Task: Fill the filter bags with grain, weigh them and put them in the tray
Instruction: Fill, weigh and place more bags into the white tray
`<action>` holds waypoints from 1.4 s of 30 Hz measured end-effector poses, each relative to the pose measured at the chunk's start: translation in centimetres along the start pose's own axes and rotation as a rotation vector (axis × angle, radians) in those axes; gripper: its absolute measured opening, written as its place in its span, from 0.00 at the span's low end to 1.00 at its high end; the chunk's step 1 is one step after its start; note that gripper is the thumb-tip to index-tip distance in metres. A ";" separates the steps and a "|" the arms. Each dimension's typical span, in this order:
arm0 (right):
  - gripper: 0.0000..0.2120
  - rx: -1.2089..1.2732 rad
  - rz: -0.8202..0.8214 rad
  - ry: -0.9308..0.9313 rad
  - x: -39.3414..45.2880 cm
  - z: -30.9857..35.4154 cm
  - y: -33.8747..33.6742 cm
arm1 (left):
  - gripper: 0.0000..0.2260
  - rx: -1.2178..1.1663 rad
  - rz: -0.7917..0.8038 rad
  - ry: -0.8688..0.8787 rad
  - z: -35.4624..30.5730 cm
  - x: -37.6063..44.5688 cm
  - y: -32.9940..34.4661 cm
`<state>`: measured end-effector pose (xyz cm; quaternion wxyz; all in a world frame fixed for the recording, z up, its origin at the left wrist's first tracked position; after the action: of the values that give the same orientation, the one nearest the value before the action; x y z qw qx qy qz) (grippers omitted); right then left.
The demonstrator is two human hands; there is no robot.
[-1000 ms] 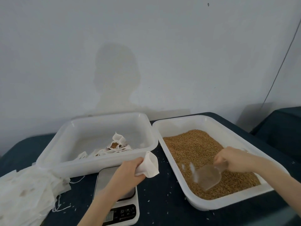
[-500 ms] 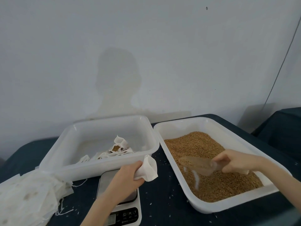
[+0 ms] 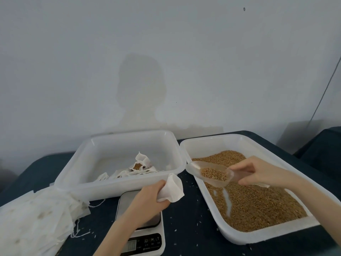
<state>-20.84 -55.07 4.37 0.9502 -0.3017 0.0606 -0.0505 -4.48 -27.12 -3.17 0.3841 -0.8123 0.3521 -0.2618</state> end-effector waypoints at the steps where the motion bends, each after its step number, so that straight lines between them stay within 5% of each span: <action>1: 0.20 -0.005 0.028 -0.014 0.1 0.8 0.3 | 0.06 0.002 0.003 0.001 0.0 -0.1 -0.1; 16: 0.22 -0.196 0.202 -0.017 2.8 4.5 3.9 | 0.17 0.115 -0.004 0.025 -0.3 -1.3 -2.2; 25: 0.21 -0.268 0.166 0.037 4.1 6.0 5.3 | 0.24 0.126 -0.009 0.015 -0.2 -1.7 -2.2; 31: 0.22 -0.348 0.170 0.026 4.2 7.6 6.1 | 0.39 0.180 0.058 -0.009 -0.2 -2.2 -2.1; 42: 0.21 -0.446 0.153 0.027 5.5 9.1 7.3 | 0.37 0.148 0.046 -0.062 -0.6 -2.5 -3.0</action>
<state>-13.69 -44.69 7.07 0.8601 -0.4981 0.1057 0.0322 -5.33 -24.03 -0.76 0.4598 -0.7810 0.3385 -0.2530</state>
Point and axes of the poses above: each hand's wrist, its own x-axis towards the middle knuckle, its own y-axis out of the palm, z = x × y, the point moved 3 cm from there along x, towards the middle knuckle, and after that the axes turned 5 degrees about x, right-handed, at the moved point
